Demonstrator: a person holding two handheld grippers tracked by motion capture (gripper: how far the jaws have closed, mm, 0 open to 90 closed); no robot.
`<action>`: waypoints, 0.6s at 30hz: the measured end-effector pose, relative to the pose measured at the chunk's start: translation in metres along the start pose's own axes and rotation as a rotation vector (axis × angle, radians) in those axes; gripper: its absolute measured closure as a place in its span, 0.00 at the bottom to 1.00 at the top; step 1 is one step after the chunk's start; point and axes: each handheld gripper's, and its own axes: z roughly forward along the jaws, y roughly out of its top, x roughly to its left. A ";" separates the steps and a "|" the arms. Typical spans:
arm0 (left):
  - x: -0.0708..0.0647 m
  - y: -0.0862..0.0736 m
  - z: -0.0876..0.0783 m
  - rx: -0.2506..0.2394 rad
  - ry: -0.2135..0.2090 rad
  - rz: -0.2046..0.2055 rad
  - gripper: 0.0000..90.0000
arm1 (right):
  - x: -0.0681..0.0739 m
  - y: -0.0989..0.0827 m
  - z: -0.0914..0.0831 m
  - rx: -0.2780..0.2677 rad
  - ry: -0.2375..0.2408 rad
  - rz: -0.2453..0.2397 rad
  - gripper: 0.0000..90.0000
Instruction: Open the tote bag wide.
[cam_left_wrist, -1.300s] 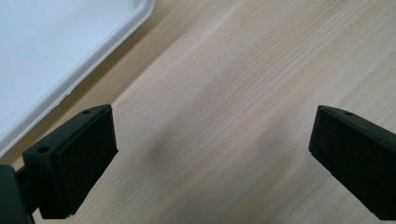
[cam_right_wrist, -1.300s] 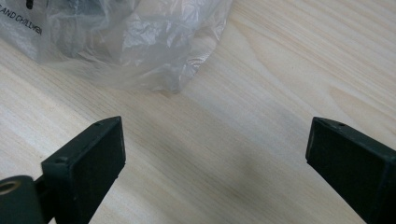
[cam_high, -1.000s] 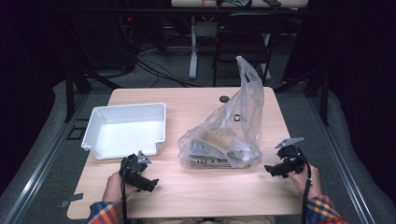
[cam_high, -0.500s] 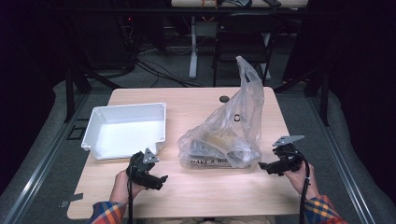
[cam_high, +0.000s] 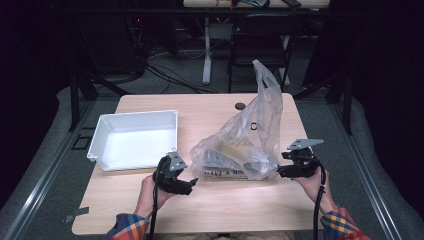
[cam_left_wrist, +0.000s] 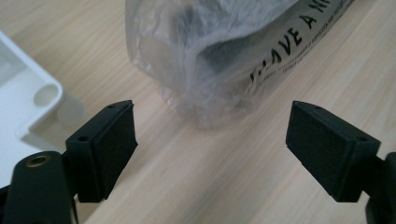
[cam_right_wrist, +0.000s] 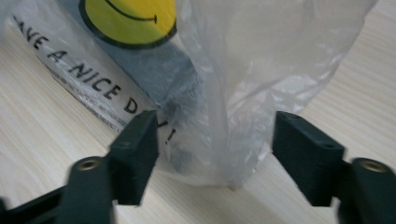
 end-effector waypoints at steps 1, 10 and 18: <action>-0.002 0.003 0.002 -0.004 -0.004 0.003 0.21 | 0.001 0.002 0.000 -0.011 0.000 -0.001 0.44; -0.014 0.026 0.024 -0.022 0.034 0.048 0.41 | 0.003 0.016 0.012 -0.017 0.002 -0.023 0.66; -0.005 0.023 0.034 -0.035 0.018 -0.014 0.85 | 0.004 0.019 0.021 -0.007 0.001 -0.015 0.98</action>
